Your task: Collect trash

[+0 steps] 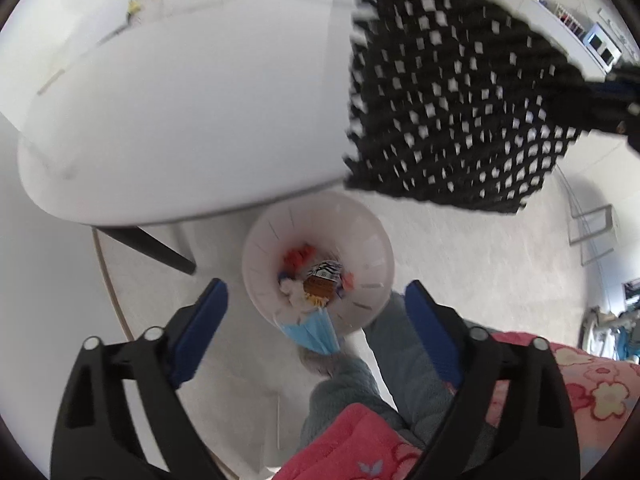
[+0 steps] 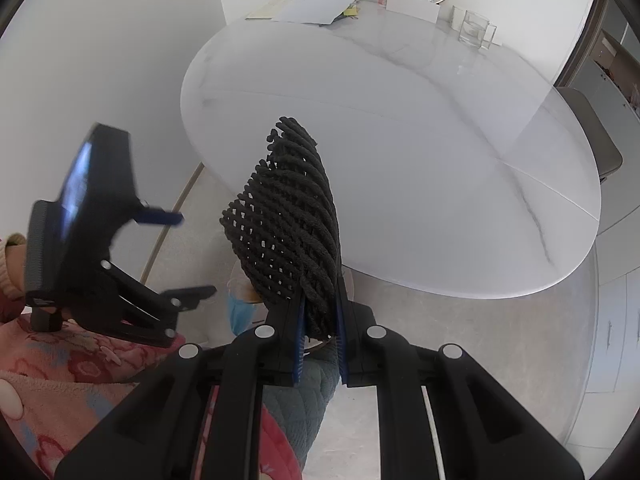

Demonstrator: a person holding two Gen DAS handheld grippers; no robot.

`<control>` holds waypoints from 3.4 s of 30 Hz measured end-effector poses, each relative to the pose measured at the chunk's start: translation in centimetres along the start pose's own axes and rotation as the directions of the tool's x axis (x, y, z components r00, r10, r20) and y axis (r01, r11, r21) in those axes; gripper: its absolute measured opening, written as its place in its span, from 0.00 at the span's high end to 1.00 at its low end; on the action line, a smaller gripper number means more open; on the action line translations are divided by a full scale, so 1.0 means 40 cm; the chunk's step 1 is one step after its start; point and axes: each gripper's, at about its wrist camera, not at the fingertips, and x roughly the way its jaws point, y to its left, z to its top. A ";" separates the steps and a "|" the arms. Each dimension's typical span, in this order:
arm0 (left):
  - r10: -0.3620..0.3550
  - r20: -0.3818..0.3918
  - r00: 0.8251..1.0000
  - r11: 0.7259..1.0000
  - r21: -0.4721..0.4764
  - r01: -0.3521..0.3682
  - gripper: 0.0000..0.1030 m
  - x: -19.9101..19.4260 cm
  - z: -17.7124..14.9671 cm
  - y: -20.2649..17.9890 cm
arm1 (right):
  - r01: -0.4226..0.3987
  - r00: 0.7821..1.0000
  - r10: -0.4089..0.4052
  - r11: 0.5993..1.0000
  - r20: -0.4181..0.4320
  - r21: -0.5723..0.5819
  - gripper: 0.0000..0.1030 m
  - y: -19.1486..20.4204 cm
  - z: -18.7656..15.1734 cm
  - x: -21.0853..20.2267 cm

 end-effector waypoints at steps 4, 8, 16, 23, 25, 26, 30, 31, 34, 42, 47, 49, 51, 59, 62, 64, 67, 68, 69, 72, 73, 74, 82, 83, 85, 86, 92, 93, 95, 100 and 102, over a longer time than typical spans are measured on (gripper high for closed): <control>0.047 0.030 0.998 0.998 -0.044 -0.046 0.10 -0.048 0.009 0.019 | -0.007 1.000 0.007 1.000 0.001 -0.009 0.87 0.000 0.002 -0.008; 0.076 0.067 0.995 0.993 -0.100 -0.069 0.09 -0.114 -0.005 0.028 | -0.036 0.999 0.036 0.999 0.007 -0.027 0.87 0.005 0.001 -0.024; 0.106 0.115 0.988 0.980 -0.179 -0.085 0.08 -0.190 -0.015 0.054 | -0.100 0.995 0.098 0.991 -0.027 -0.088 0.87 0.057 -0.009 0.005; 0.141 0.101 0.985 0.971 -0.207 -0.118 0.08 -0.200 -0.047 0.085 | -0.142 0.984 0.118 0.971 -0.133 -0.191 0.87 0.137 -0.045 0.152; 0.147 0.096 0.985 0.968 -0.220 -0.123 0.08 -0.206 -0.051 0.093 | -0.145 0.980 0.110 0.964 -0.164 -0.222 0.87 0.159 -0.058 0.207; 0.150 0.092 0.984 0.966 -0.225 -0.126 0.08 -0.204 -0.054 0.099 | -0.151 0.978 0.113 0.963 -0.175 -0.224 0.87 0.164 -0.062 0.228; 0.168 0.073 0.983 0.960 -0.241 -0.146 0.08 -0.199 -0.068 0.118 | -0.133 0.974 0.083 0.962 -0.208 -0.237 0.87 0.181 -0.071 0.324; 0.171 0.071 0.983 0.959 -0.242 -0.150 0.08 -0.199 -0.070 0.121 | -0.121 0.974 0.066 0.962 -0.218 -0.247 0.85 0.186 -0.073 0.348; 0.187 0.060 0.981 0.955 -0.244 -0.167 0.08 -0.194 -0.070 0.122 | -0.071 0.973 0.005 0.959 -0.232 -0.276 0.67 0.197 -0.077 0.404; 0.198 0.050 0.979 0.958 -0.222 -0.182 0.08 -0.180 -0.058 0.110 | 0.004 0.980 -0.062 0.957 -0.190 -0.290 0.15 0.197 -0.097 0.376; 0.187 0.054 0.981 0.959 -0.226 -0.171 0.08 -0.179 -0.050 0.114 | -0.019 0.990 -0.003 0.988 -0.142 -0.154 0.08 0.127 -0.086 0.293; 0.183 0.057 0.981 0.960 -0.227 -0.166 0.08 -0.180 -0.043 0.112 | -0.025 0.994 0.014 0.995 -0.112 -0.098 0.08 0.100 -0.071 0.254; 0.181 0.065 0.981 0.961 -0.226 -0.162 0.08 -0.183 -0.036 0.108 | -0.029 0.997 0.026 0.999 -0.072 -0.042 0.06 0.071 -0.049 0.212; 0.162 0.095 0.982 0.968 -0.210 -0.140 0.08 -0.194 0.011 0.080 | 0.025 0.998 -0.032 0.992 0.055 0.122 0.03 -0.025 0.037 0.073; 0.156 0.103 0.982 0.971 -0.197 -0.133 0.08 -0.193 0.034 0.067 | 0.061 0.995 -0.074 0.982 0.065 0.179 0.03 -0.049 0.054 0.046; 0.153 0.104 0.983 0.973 -0.190 -0.131 0.08 -0.189 0.047 0.057 | 0.076 0.994 -0.091 0.973 0.061 0.216 0.03 -0.076 0.058 0.032; 0.142 0.106 0.984 0.976 -0.178 -0.122 0.08 -0.182 0.069 0.038 | 0.085 0.995 -0.097 0.966 0.037 0.243 0.03 -0.106 0.055 0.038; 0.141 0.107 0.984 0.977 -0.174 -0.121 0.08 -0.180 0.075 0.033 | 0.089 0.994 -0.101 0.965 0.038 0.245 0.03 -0.107 0.051 0.043; 0.140 0.108 0.984 0.978 -0.171 -0.121 0.08 -0.179 0.083 0.031 | 0.094 0.994 -0.106 0.965 0.037 0.245 0.03 -0.114 0.052 0.042; 0.141 0.121 0.983 0.979 -0.167 -0.120 0.08 -0.179 0.113 0.021 | 0.095 0.993 -0.109 0.964 0.042 0.247 0.03 -0.133 0.054 0.043; 0.143 0.129 0.981 0.978 -0.168 -0.121 0.08 -0.182 0.123 0.017 | 0.095 0.993 -0.109 0.964 0.045 0.247 0.03 -0.140 0.057 0.037; 0.146 0.138 0.980 0.978 -0.169 -0.122 0.08 -0.186 0.134 0.013 | 0.095 0.993 -0.110 0.965 0.049 0.245 0.03 -0.146 0.062 0.033; 0.227 0.273 0.935 0.962 -0.214 -0.171 0.08 -0.281 0.252 0.010 | 0.146 0.976 -0.178 0.961 0.124 0.236 0.03 -0.208 0.136 -0.062; 0.238 0.292 0.926 0.959 -0.223 -0.176 0.08 -0.299 0.263 0.011 | 0.155 0.971 -0.192 0.959 0.142 0.236 0.03 -0.213 0.147 -0.080; 0.254 0.349 0.902 0.953 -0.250 -0.172 0.08 -0.357 0.301 0.019 | 0.172 0.959 -0.217 0.957 0.184 0.235 0.03 -0.226 0.173 -0.126; 0.255 0.377 0.890 0.952 -0.261 -0.162 0.08 -0.388 0.320 0.023 | 0.177 0.952 -0.227 0.956 0.206 0.236 0.03 -0.231 0.185 -0.149; 0.327 0.510 0.795 0.939 -0.272 -0.211 0.08 -0.559 0.405 0.009 | 0.220 0.884 -0.296 0.946 0.361 0.237 0.03 -0.261 0.263 -0.323; 0.332 0.519 0.788 0.938 -0.271 -0.217 0.08 -0.576 0.417 0.008 | 0.228 0.868 -0.309 0.943 0.388 0.242 0.03 -0.266 0.278 -0.358; 0.341 0.532 0.775 0.935 -0.273 -0.224 0.08 -0.610 0.437 0.002 | 0.222 0.851 -0.312 0.943 0.423 0.249 0.02 -0.274 0.298 -0.406; 0.366 0.539 0.759 0.925 -0.304 -0.230 0.08 -0.658 0.465 -0.011 | 0.229 0.808 -0.343 0.932 0.479 0.282 0.02 -0.281 0.321 -0.488; 0.341 0.530 0.776 0.931 -0.304 -0.202 0.08 -0.656 0.460 -0.016 | 0.248 0.794 -0.365 0.925 0.486 0.289 0.02 -0.274 0.316 -0.498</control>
